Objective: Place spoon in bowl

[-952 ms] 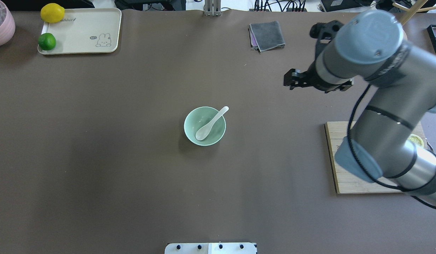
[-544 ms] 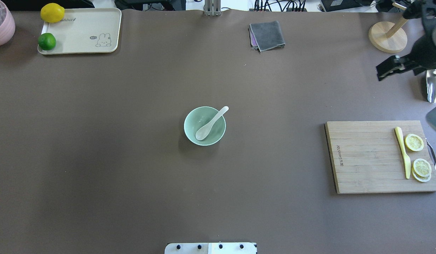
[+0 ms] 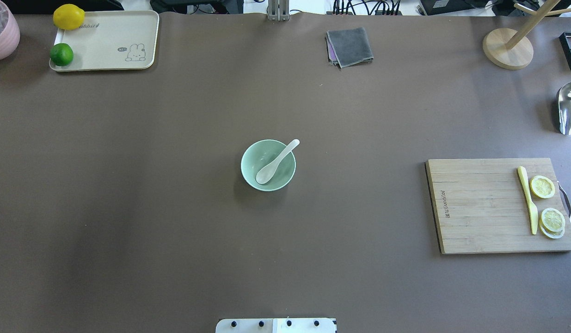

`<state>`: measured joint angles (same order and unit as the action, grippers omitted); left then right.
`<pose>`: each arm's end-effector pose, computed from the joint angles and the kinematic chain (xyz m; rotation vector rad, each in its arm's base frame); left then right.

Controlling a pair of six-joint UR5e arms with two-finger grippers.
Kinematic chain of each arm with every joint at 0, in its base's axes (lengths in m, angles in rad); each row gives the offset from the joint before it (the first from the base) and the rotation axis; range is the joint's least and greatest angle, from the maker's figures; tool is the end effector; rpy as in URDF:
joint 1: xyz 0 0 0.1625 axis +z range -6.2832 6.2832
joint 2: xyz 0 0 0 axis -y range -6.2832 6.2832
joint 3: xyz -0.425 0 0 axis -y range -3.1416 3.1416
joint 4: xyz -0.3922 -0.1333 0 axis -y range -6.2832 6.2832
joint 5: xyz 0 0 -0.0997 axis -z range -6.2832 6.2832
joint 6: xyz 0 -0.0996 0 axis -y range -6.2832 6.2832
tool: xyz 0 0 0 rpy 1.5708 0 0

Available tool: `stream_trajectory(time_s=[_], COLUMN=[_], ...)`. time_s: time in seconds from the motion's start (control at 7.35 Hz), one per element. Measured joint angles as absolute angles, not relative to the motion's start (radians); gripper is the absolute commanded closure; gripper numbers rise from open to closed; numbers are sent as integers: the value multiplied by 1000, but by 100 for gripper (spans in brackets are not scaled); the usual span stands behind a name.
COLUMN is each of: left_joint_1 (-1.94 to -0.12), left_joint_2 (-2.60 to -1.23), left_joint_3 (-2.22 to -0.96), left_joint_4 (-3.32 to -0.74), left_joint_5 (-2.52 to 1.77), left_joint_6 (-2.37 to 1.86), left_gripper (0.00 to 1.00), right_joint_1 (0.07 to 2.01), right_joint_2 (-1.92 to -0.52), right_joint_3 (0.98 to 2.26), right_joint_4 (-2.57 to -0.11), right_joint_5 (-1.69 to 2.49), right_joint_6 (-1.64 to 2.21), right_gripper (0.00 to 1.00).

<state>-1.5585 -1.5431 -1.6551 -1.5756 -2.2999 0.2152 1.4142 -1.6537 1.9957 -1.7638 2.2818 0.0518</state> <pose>-0.0610 -0.4847 0.6332 0.1325 0.7210 0.2396 -0.0018 -0.4493 0.5143 0.0681 -0.7213 -0.1531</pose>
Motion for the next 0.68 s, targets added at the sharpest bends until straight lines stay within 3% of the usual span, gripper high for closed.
stream_trajectory(time_s=[0.68], left_joint_1=[-1653], left_joint_2=[-1530], left_joint_3=[-1713], left_joint_4=[-1423], left_joint_5=[-2371], left_joint_6=[211], left_gripper=[1], right_joint_1=[1460], right_joint_2=[-1714], right_joint_3=[1896], right_joint_4=[-1744], right_joint_5=[2343], right_joint_6=[36], right_gripper=[0])
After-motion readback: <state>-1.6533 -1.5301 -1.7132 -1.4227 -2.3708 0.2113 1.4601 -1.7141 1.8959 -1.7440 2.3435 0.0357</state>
